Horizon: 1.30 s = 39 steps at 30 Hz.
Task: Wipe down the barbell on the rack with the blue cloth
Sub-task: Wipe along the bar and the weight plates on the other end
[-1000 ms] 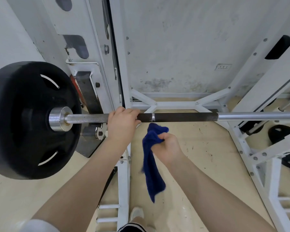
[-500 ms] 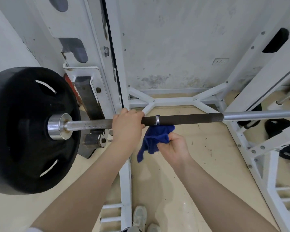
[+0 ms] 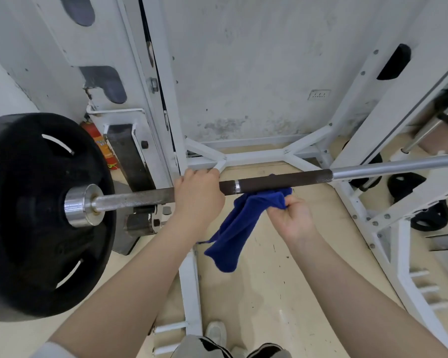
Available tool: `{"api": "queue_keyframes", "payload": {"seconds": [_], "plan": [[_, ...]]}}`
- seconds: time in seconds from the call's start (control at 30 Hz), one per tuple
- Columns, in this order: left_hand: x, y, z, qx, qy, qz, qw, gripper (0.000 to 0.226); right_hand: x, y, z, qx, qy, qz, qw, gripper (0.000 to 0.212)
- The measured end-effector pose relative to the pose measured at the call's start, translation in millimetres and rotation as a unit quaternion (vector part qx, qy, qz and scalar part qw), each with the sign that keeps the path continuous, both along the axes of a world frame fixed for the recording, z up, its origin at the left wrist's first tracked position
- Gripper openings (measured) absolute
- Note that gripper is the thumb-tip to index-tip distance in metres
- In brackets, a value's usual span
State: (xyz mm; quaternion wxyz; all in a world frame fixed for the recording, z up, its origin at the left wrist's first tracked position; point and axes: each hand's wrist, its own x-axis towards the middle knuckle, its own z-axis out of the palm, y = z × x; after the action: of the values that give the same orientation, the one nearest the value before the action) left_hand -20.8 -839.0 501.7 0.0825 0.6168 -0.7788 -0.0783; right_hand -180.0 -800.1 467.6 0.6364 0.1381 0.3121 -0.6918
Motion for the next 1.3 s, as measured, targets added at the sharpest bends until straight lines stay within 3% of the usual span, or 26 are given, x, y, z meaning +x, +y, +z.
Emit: {"api": "queue_keyframes", "payload": {"seconds": [0.1, 0.23, 0.33, 0.43, 0.5, 0.57, 0.67, 0.7, 0.73, 0.8, 0.83, 0.87, 1.0, 1.13, 1.17, 1.23, 1.3], "plan": [[-6, -3, -3, 0.006, 0.047, -0.055, 0.997, 0.034, -3, 4, 2, -0.018, -0.011, -0.025, 0.999, 0.056], [-16, -4, -10, 0.006, 0.062, -0.102, 0.993, 0.025, 1, 30, 1, -0.001, 0.043, 0.011, 0.999, 0.090], [-16, -7, -4, 0.021, 0.062, -0.095, 0.993, 0.027, 4, 43, 13, 0.016, 0.073, 0.006, 0.997, 0.058], [-5, -9, -3, 0.004, -0.015, -0.101, 0.995, 0.043, 13, 38, 41, -0.082, 0.224, -0.034, 0.971, 0.046], [5, -11, -3, -0.008, -0.082, -0.087, 0.993, 0.047, 24, 29, 54, -0.112, 0.321, 0.009, 0.941, 0.036], [13, -13, 1, -0.008, -0.112, -0.057, 0.992, 0.040, 37, 16, 60, -0.121, 0.457, 0.100, 0.875, 0.035], [22, -11, 6, -0.005, -0.098, -0.026, 0.995, 0.026, 49, -5, 57, -0.201, 0.616, 0.281, 0.707, 0.024], [24, -9, 6, -0.009, -0.093, -0.022, 0.995, 0.022, 48, -13, 50, -0.215, 0.662, 0.344, 0.630, 0.030], [26, -8, 5, -0.014, -0.093, -0.022, 0.995, 0.019, 44, -21, 42, -0.219, 0.738, 0.391, 0.505, 0.038], [30, -5, 2, -0.008, -0.084, -0.020, 0.996, 0.016, 41, -34, 21, -0.189, 0.879, 0.376, 0.225, 0.049], [32, -4, 1, -0.003, -0.076, -0.017, 0.997, 0.015, 42, -36, 14, -0.178, 0.915, 0.337, 0.132, 0.048], [33, -4, 0, -0.002, -0.070, -0.015, 0.997, 0.015, 45, -37, 12, -0.158, 0.932, 0.314, 0.087, 0.045], [33, -4, 3, 0.016, -0.061, -0.016, 0.998, 0.016, 53, -50, 16, -0.134, 0.946, 0.292, 0.052, 0.034], [35, -6, 3, 0.022, -0.044, -0.013, 0.999, 0.017, 56, -74, 21, -0.041, 0.911, 0.373, 0.172, 0.044], [35, -6, 3, 0.023, -0.040, -0.011, 0.999, 0.017, 57, -73, 17, -0.031, 0.913, 0.364, 0.180, 0.045], [34, -6, 3, 0.031, -0.035, -0.004, 0.999, 0.016, 51, -60, 5, -0.060, 0.951, 0.264, 0.152, 0.044], [34, -9, 5, 0.038, -0.036, -0.002, 0.999, 0.017, 36, -42, -4, -0.107, 0.974, 0.188, 0.074, 0.043]]}}
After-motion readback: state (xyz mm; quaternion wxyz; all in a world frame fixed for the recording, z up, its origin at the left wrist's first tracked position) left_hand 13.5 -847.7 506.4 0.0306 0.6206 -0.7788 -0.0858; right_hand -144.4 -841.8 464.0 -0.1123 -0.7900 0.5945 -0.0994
